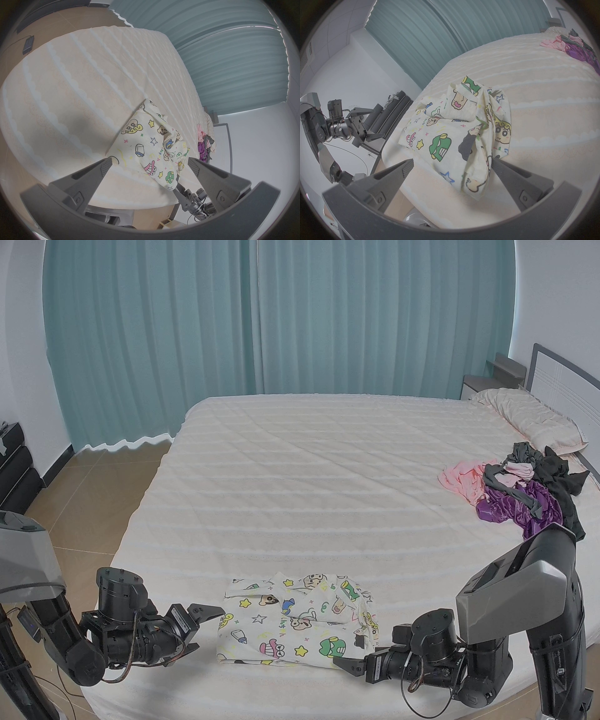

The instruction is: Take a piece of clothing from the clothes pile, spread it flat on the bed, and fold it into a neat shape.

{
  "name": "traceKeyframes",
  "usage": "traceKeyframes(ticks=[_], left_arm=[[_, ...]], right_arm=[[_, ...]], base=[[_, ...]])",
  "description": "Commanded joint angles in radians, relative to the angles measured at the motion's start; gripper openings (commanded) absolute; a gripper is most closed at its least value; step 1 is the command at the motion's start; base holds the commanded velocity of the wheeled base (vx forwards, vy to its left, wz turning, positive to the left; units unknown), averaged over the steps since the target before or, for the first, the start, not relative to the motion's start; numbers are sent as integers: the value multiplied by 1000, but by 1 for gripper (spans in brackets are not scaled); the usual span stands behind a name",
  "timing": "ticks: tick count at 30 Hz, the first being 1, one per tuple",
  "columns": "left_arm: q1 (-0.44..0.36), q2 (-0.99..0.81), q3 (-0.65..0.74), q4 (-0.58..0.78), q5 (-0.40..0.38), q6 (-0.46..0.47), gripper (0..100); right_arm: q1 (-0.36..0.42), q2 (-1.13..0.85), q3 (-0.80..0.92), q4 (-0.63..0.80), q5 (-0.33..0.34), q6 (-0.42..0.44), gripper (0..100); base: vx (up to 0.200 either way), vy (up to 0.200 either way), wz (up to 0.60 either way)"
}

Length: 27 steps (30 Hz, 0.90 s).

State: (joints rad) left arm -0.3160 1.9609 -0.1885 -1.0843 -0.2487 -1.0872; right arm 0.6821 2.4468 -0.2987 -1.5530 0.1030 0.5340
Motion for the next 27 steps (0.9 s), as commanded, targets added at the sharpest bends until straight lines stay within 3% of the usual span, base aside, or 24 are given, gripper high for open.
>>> traceKeyframes(ticks=[1, 2, 3, 27], left_arm=[[0, 3, -2, 0, 0, 0, 100], [0, 3, -2, 0, 0, 0, 100], [0, 3, 0, 0, 0, 0, 100], [0, 9, 0, 0, 2, 0, 100]], right_arm=[[2, 17, -5, -13, 0, 0, 100], [2, 17, -3, -13, 0, 0, 100], [2, 17, -5, -13, -2, 0, 0], [-23, -17, 62, -13, -98, -32, 0]], base=[[0, 0, 0], [0, 0, 0], [0, 0, 0], [0, 0, 0]])
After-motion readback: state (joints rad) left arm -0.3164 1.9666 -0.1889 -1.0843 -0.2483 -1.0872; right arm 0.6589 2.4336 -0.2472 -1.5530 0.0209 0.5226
